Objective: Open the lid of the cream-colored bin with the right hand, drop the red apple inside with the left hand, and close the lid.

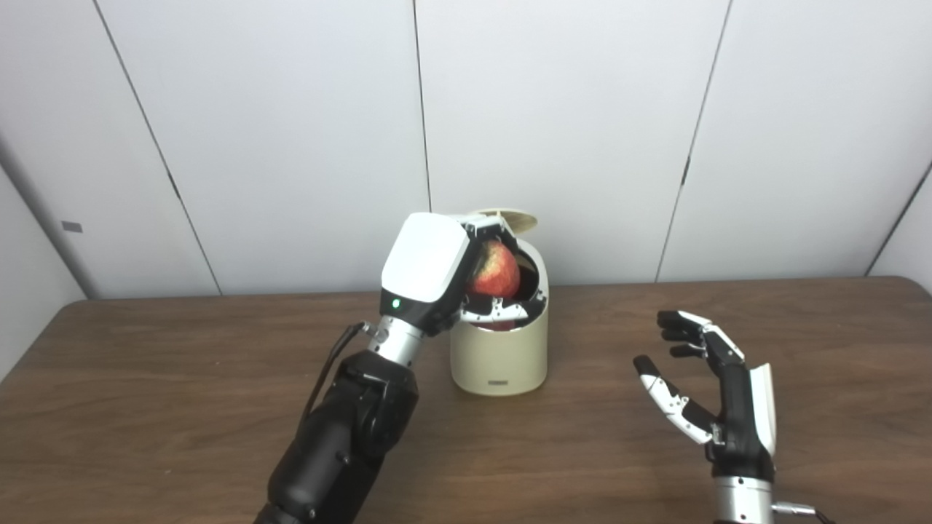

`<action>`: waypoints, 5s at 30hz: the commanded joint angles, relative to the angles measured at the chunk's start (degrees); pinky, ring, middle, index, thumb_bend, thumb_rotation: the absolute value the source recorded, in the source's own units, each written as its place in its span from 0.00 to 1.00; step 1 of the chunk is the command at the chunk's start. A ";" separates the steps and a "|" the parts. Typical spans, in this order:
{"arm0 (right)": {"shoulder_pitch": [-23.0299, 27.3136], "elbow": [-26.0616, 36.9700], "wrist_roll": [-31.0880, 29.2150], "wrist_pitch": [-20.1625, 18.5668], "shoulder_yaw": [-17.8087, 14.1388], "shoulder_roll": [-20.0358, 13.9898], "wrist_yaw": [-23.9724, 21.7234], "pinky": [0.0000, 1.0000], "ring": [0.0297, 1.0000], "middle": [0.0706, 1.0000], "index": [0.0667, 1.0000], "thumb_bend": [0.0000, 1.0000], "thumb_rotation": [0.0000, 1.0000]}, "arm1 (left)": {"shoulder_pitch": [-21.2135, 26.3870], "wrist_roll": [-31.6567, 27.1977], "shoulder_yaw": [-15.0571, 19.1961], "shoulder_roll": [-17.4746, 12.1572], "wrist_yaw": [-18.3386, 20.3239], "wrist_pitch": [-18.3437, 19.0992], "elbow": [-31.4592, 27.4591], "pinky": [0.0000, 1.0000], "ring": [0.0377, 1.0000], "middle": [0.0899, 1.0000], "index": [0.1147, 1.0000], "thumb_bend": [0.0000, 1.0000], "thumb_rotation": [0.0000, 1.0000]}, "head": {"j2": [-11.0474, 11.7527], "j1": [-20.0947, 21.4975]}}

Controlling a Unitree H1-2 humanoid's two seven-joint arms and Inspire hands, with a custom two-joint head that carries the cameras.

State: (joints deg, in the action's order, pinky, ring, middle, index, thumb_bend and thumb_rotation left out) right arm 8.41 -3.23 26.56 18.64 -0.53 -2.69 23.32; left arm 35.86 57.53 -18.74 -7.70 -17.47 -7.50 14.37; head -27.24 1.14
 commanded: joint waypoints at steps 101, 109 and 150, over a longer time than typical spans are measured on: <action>0.91 1.03 0.18 0.92 0.47 0.45 -0.08 0.57 0.65 0.66 0.65 0.31 0.42 | -6.60 -10.31 1.61 -2.18 -13.67 -14.66 -9.84 0.39 0.47 0.45 0.43 0.51 0.00 | -0.20 0.31; 1.35 -1.06 -0.27 5.38 0.76 -0.47 0.89 0.59 0.67 0.67 0.66 0.33 0.50 | -13.10 -18.73 5.88 -1.21 -10.83 -18.66 -17.29 0.44 0.50 0.51 0.43 0.49 0.08 | -0.14 0.14; 24.25 28.69 14.75 -27.24 8.76 -11.64 -38.12 0.91 0.98 0.96 0.97 0.81 0.94 | -23.10 -55.52 21.36 4.35 9.55 -15.93 -0.29 0.69 0.75 0.76 0.76 0.31 0.76 | -0.66 0.72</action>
State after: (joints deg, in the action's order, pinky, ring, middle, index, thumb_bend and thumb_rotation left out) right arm 29.18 23.97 40.56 -7.64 8.36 -14.18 -13.79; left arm 12.44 2.01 2.11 -2.60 -8.22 -21.66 12.48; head -27.86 1.85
